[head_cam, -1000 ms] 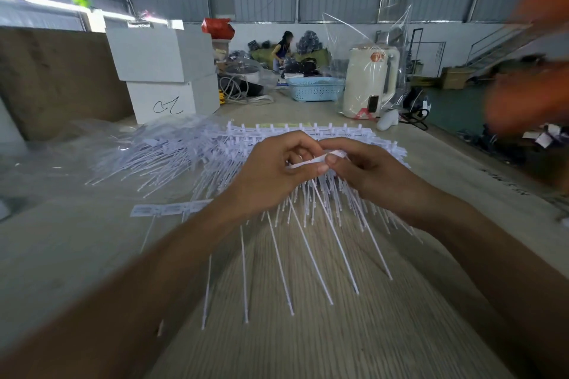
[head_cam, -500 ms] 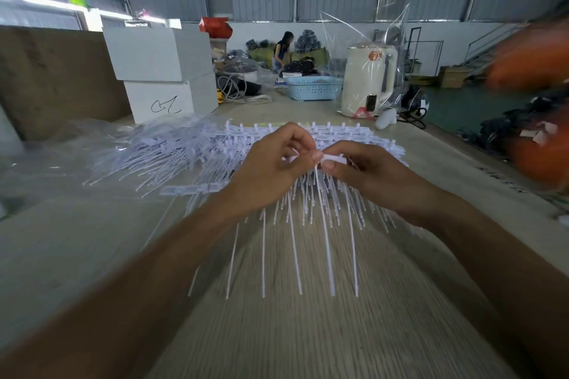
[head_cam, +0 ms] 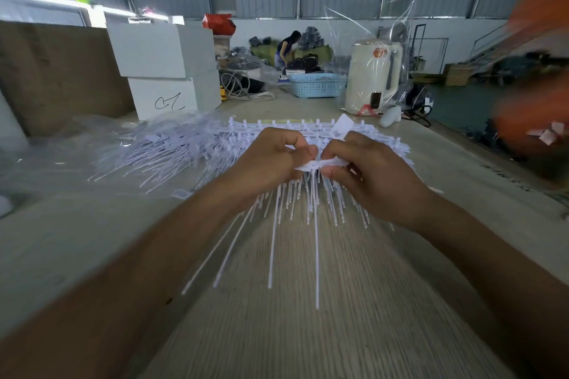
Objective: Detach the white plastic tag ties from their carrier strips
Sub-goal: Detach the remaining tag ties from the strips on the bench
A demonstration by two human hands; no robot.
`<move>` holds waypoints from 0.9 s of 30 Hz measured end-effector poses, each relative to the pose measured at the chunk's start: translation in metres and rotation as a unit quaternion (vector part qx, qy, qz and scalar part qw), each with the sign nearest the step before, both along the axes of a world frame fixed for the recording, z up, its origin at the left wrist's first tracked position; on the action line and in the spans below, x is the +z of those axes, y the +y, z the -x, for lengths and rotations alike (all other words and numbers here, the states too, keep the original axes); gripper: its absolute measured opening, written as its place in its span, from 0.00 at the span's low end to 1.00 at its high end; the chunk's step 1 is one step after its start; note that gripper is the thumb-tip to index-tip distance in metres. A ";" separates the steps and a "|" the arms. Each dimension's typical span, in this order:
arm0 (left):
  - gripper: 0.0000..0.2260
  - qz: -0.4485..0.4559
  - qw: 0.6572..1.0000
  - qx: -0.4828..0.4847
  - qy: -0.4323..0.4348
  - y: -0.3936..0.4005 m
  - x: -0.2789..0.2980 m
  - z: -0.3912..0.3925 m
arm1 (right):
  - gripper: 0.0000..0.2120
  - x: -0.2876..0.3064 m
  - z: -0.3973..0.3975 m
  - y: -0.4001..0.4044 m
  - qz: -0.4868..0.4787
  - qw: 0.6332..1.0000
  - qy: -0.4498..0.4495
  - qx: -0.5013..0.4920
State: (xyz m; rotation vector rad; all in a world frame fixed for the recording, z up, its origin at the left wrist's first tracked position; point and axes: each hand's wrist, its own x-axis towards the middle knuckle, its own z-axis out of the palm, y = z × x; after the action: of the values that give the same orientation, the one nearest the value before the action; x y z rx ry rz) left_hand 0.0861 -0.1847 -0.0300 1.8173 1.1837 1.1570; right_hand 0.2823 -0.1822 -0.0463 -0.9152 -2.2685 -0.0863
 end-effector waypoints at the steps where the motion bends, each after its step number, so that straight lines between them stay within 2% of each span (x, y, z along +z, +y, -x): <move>1: 0.17 0.003 1.000 0.000 0.003 -0.001 0.000 0.000 | 0.02 -0.001 0.001 -0.001 -0.014 1.000 -0.018 -0.011; 3: 0.17 0.007 1.000 -0.002 0.000 -0.002 0.001 0.001 | 0.03 -0.001 0.002 0.000 0.000 1.000 -0.009 -0.005; 9: 0.12 -0.001 0.999 -0.033 -0.030 -0.008 0.003 0.001 | 0.06 0.001 0.003 -0.001 0.107 0.986 0.108 0.066; 17: 0.10 -0.049 0.998 -0.036 -0.032 -0.006 0.003 0.005 | 0.07 0.006 0.006 -0.005 0.144 0.977 0.140 0.078; 19: 0.09 -0.107 0.993 -0.015 0.042 -0.005 0.003 0.005 | 0.06 0.006 0.006 -0.004 0.111 0.986 0.111 0.060; 22: 0.09 -0.200 0.961 0.026 0.191 -0.002 -0.003 0.001 | 0.05 0.006 0.002 -0.002 0.080 0.995 0.054 0.018; 25: 0.09 -0.199 0.961 0.027 0.191 -0.002 -0.007 -0.002 | 0.19 0.008 -0.002 -0.001 0.048 0.998 0.037 -0.033; 27: 0.10 -0.195 0.965 0.029 0.175 -0.003 -0.004 -0.002 | 0.23 0.007 -0.001 0.000 0.030 0.996 0.041 -0.069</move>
State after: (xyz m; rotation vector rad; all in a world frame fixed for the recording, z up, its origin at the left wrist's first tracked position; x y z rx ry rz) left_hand 0.0878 -0.1881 -0.0344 2.3768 1.2761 1.1968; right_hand 0.2836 -0.1822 -0.0394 -1.0867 -2.1413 -0.0423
